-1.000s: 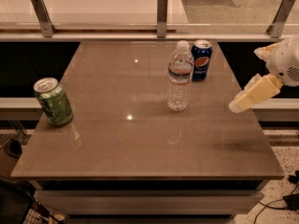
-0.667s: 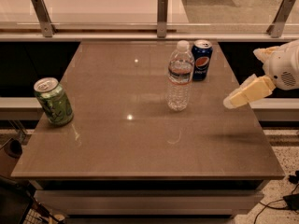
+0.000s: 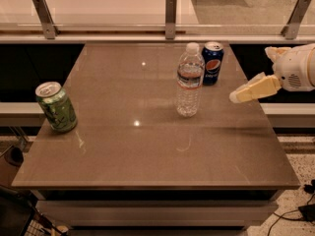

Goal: Move pepsi can near green can

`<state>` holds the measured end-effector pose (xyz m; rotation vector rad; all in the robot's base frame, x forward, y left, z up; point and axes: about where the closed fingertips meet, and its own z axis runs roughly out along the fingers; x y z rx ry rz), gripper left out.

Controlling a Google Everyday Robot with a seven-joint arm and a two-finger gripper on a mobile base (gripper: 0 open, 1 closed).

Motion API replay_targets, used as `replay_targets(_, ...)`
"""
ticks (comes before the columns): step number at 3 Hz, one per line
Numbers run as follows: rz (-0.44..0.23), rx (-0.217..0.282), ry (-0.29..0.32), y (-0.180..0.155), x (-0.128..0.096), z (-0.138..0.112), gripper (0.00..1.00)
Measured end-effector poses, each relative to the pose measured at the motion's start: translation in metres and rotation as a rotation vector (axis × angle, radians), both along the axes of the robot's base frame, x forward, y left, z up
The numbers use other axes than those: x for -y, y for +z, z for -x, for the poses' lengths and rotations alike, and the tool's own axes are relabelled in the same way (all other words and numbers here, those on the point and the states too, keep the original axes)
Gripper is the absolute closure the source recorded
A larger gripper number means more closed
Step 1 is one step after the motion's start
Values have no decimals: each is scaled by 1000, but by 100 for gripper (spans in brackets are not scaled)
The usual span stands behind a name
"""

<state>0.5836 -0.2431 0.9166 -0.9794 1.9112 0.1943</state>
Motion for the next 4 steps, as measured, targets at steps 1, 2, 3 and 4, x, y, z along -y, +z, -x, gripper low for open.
replay_targets(1,-58,46,15,5,-3,-19,0)
replay_targets(2,-130,84,32,9,-10,-37,0)
replay_targets(3,-217,93,72,9,-24,-55,0)
replay_targets(4,-271,76,115,6,-38,-67,0)
